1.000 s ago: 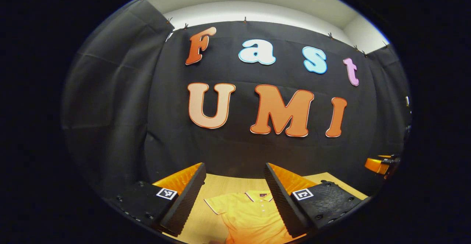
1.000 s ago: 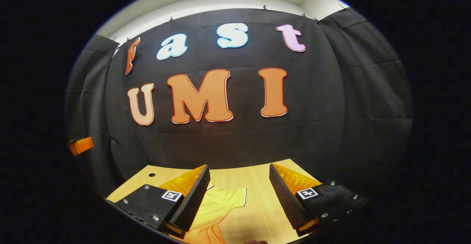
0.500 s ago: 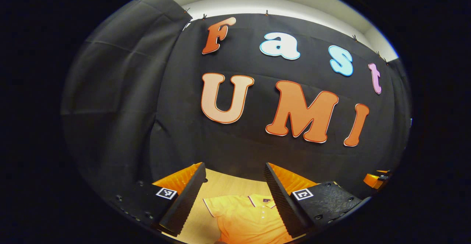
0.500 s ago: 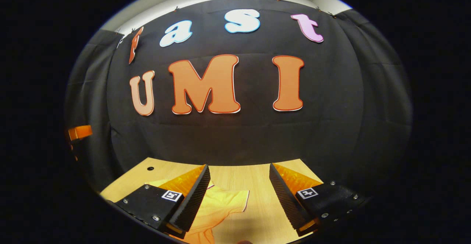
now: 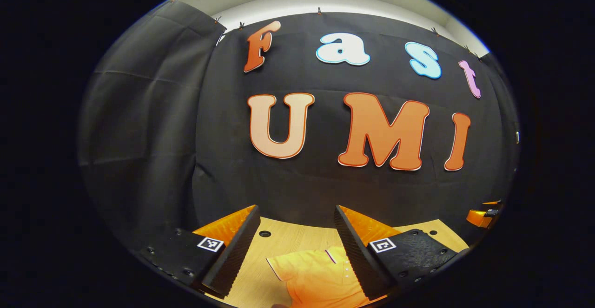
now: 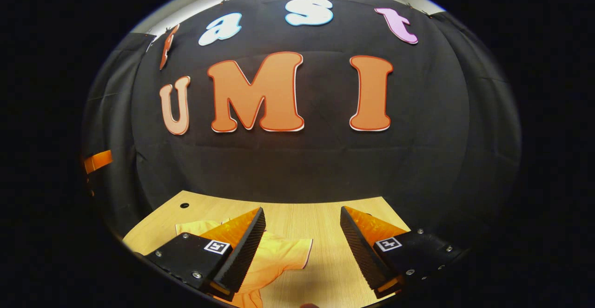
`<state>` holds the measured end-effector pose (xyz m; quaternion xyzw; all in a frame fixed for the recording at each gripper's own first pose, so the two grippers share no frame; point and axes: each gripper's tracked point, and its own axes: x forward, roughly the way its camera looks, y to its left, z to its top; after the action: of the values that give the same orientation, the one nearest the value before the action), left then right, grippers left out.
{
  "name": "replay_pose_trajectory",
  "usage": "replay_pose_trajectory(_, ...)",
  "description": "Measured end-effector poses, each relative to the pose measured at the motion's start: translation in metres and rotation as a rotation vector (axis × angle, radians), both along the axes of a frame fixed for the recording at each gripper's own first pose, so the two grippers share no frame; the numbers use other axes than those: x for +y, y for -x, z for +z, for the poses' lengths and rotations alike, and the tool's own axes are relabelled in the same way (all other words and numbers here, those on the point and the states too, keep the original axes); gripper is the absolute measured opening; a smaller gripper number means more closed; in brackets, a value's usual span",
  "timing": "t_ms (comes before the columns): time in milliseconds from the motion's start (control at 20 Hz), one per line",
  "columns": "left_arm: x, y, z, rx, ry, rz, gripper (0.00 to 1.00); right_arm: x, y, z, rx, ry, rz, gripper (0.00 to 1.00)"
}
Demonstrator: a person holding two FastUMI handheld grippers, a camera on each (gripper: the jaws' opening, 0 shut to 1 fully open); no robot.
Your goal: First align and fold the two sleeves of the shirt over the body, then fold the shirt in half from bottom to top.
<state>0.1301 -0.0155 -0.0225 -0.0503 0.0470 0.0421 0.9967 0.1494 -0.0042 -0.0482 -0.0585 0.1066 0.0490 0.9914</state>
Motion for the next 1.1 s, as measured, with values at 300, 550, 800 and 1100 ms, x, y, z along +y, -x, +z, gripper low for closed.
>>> replay_pose_trajectory(300,-0.004,-0.031,-0.012,0.025,-0.013,-0.069,0.98,-0.016,-0.033,-0.03,0.162,-0.074,-0.097,0.98)
replay_pose_trajectory(550,0.013,-0.041,-0.036,0.066,-0.008,-0.083,0.98,-0.029,-0.063,-0.071,0.323,0.006,-0.156,0.98)
replay_pose_trajectory(800,0.037,-0.048,-0.041,0.069,-0.051,-0.061,0.98,-0.016,-0.102,-0.124,0.503,-0.002,-0.155,0.98)
replay_pose_trajectory(1100,0.073,-0.054,-0.049,0.089,-0.071,0.001,0.98,-0.016,-0.114,-0.219,0.812,-0.012,-0.185,0.99)
